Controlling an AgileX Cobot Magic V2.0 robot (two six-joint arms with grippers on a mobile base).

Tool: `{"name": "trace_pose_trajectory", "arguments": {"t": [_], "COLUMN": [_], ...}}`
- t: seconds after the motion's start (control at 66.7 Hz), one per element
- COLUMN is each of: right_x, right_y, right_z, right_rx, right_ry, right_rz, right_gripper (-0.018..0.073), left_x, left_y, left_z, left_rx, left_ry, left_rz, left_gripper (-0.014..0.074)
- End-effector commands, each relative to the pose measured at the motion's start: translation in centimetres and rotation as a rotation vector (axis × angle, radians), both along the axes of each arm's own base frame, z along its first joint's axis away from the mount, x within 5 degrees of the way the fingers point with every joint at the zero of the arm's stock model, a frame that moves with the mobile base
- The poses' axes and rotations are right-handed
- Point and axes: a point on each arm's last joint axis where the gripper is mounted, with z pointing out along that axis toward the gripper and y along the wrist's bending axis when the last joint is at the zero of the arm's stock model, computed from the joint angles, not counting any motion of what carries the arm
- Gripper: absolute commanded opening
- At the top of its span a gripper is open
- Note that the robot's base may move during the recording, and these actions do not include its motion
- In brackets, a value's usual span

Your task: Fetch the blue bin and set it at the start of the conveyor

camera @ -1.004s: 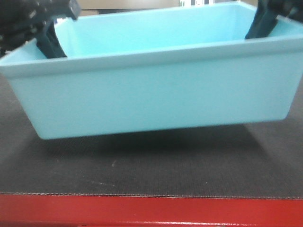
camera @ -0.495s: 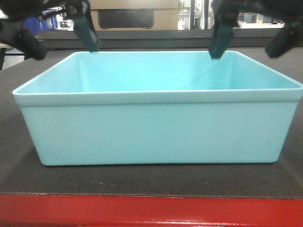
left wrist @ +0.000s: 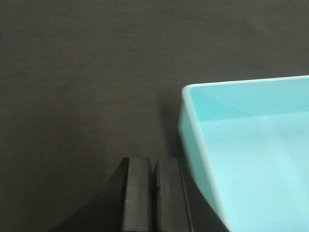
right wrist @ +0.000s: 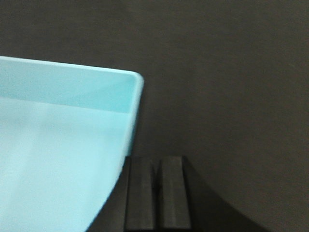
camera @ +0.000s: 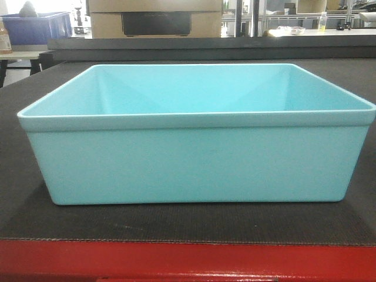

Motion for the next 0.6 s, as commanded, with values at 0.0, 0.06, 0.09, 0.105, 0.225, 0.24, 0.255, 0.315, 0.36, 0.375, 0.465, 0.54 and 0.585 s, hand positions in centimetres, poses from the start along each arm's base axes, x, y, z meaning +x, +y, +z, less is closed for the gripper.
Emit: {"name": "trace_pose_trajectory", "arguments": {"t": [0.0, 0.06, 0.09, 0.105, 0.225, 0.24, 0.255, 0.315, 0.36, 0.375, 0.465, 0.54, 0.585], "right_x": [-0.9, -1.7, -2.1, -2.3, -4.5, -4.9, -5.2, -6.6, -7.9, -8.5, -10.7, -12.6, -13.9], "right_y": [-1.7, -2.6, -2.9, -3.0, -3.3, -3.3, -3.3, -3.3, -3.2, -3.3, -3.3, -3.3, -3.3], "right_z": [-0.4, -1.1, -1.5, -1.6, -3.2, -3.3, -3.4, -4.3, -4.8, -4.7, -5.2, -5.3, -4.9], "right_rx": [-0.028, -0.028, -0.028, -0.028, -0.038, -0.037, -0.036, -0.034, -0.03, -0.029, -0.022, -0.015, -0.016], "right_ry": [0.002, 0.008, 0.007, 0.006, -0.01, -0.022, -0.028, -0.056, -0.091, -0.112, -0.195, -0.278, -0.348], "right_rz": [-0.054, -0.091, -0.103, -0.107, -0.11, -0.11, -0.109, -0.1, -0.096, -0.095, -0.091, -0.089, -0.083], "right_gripper": [-0.0162, -0.0162, -0.0162, -0.0162, -0.0162, -0.0162, -0.0162, -0.0162, -0.0162, -0.0162, -0.0162, -0.0162, -0.0162], "left_x": [-1.5, -2.5, -2.9, -3.2, -5.7, -6.1, -6.4, -7.9, -9.0, -9.4, -11.7, -13.6, -14.6], "left_y": [1.3, 1.8, 2.0, 2.1, 2.5, 2.6, 2.6, 2.8, 2.9, 3.0, 3.3, 3.6, 3.7], "left_z": [-0.5, -1.6, -1.8, -2.0, -3.7, -3.8, -3.9, -4.3, -4.5, -4.5, -4.7, -4.9, -5.1], "left_rx": [0.028, 0.036, 0.035, 0.035, 0.032, 0.029, 0.028, 0.021, 0.019, 0.02, 0.009, -0.001, -0.004], "left_ry": [-0.015, -0.012, -0.018, -0.02, -0.03, -0.036, -0.042, -0.072, -0.096, -0.105, -0.171, -0.234, -0.268], "left_rz": [0.025, 0.037, 0.043, 0.046, 0.049, 0.049, 0.049, 0.048, 0.049, 0.049, 0.05, 0.051, 0.052], "left_gripper": [-0.0111, -0.0111, -0.0111, -0.0111, -0.0111, -0.0111, -0.0111, -0.0111, -0.0111, -0.0111, -0.0111, -0.0111, -0.0111]}}
